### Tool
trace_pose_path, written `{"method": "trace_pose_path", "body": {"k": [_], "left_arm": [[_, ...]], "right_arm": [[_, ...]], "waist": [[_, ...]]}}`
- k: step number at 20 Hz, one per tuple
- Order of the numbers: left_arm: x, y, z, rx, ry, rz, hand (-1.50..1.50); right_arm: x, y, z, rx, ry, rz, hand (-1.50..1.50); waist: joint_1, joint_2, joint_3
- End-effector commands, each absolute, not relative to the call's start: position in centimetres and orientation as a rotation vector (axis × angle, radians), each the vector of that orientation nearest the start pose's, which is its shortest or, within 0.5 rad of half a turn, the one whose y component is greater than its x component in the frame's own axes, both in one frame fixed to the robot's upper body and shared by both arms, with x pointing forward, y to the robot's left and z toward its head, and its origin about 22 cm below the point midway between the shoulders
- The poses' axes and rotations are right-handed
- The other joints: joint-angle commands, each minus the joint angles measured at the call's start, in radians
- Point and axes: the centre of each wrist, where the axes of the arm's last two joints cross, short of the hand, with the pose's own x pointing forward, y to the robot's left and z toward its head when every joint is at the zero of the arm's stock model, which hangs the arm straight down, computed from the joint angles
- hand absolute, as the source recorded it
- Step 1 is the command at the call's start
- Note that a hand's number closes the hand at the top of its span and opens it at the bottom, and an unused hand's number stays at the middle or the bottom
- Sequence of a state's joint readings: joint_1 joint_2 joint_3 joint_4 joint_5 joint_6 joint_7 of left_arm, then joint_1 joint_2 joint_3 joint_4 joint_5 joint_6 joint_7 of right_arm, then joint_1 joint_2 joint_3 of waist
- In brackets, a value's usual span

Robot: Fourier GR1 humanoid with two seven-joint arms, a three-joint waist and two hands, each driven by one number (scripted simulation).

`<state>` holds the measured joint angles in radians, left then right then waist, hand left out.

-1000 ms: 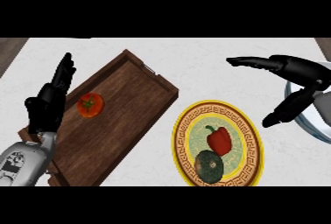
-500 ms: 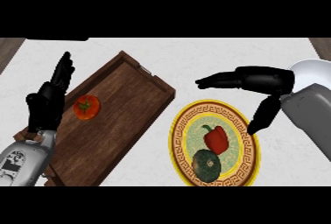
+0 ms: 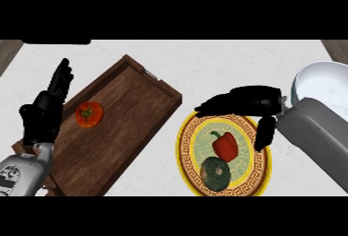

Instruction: Pick the bell pepper from the plate and place it in the bowl

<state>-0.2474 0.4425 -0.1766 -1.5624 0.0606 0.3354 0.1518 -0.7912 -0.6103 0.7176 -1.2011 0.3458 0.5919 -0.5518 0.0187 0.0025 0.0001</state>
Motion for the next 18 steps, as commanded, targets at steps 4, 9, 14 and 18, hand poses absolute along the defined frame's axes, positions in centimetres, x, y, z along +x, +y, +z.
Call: {"method": "trace_pose_path", "body": {"k": [4,9,14,18], "left_arm": [[29.7,27.6,8.0,0.385,-1.631,-0.165,0.0],[30.2,26.1,7.9,0.417,-1.653,-0.176,0.0],[29.4,26.4,6.8,0.408,-1.644,-0.165,0.0],[29.8,24.7,6.3,0.396,-1.641,-0.183,0.0]], "right_arm": [[36.3,-17.8,8.6,0.31,-1.286,2.097,-1.5],[36.5,-16.7,7.1,0.307,-1.294,2.09,-1.5],[35.5,-17.5,6.4,0.341,-1.292,2.092,-1.5],[37.0,-16.5,3.6,0.356,-1.267,2.096,-1.5]], "waist": [[-0.011,-0.001,0.0],[-0.013,-0.001,0.0],[-0.019,-0.003,0.0],[-0.011,0.002,0.0]]}}
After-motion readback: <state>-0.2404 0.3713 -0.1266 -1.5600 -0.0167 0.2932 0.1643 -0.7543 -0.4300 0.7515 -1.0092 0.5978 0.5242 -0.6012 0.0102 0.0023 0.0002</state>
